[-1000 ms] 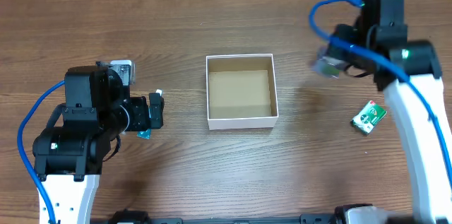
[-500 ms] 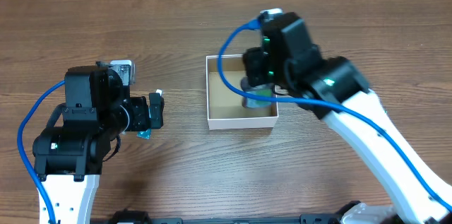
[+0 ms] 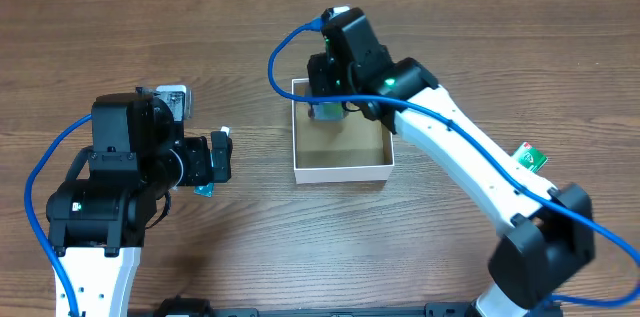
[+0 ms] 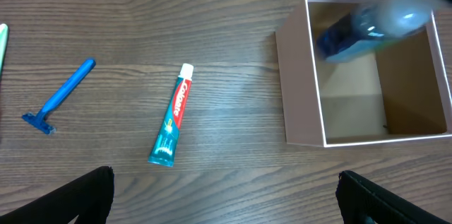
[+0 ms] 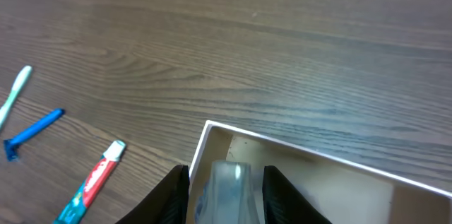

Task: Pack container
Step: 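Carry the soap bottle with the right gripper into the box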

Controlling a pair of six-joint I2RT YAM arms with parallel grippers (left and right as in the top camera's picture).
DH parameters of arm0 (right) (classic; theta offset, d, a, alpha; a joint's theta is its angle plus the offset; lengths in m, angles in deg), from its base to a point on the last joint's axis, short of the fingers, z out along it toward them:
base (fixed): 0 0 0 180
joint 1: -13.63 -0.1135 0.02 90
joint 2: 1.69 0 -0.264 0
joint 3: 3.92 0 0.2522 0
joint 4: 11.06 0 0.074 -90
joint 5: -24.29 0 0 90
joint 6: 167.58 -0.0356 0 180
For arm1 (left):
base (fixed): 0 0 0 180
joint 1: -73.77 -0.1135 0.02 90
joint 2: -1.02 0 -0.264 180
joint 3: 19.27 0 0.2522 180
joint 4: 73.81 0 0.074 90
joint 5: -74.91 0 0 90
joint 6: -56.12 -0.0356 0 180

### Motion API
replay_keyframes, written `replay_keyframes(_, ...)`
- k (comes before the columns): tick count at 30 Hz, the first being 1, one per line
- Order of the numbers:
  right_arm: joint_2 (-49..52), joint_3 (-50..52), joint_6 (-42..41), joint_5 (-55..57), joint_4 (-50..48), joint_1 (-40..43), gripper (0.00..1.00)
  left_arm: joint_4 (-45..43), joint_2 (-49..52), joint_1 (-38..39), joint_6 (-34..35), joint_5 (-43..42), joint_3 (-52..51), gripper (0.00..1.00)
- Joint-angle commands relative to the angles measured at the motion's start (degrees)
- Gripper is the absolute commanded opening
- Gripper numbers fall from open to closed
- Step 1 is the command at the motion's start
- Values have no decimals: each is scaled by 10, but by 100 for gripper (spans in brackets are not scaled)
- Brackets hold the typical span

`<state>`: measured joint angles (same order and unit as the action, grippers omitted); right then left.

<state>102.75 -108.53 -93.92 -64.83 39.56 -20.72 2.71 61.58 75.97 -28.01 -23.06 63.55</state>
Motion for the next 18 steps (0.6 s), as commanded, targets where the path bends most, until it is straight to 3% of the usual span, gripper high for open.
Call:
replay_keyframes(1,21,-15,-4,-5,-24,-5,4,0,1,-3,6,-7,14,100)
replay_keyframes(13,50,-15,-4,-6,-32,-5,4,0,1,-3,6,-6,14,100)
replay_keyframes(14,50,-15,-4,-6,-29,-5,7,0,1,-3,6,-6,14,100)
replay_keyframes(17,50,-15,-4,-6,-17,-5,41,0,1,-3,6,-6,14,100)
replay_keyframes(18,50,-15,-4,-6,-12,-5,42,0,1,-3,6,-6,14,100)
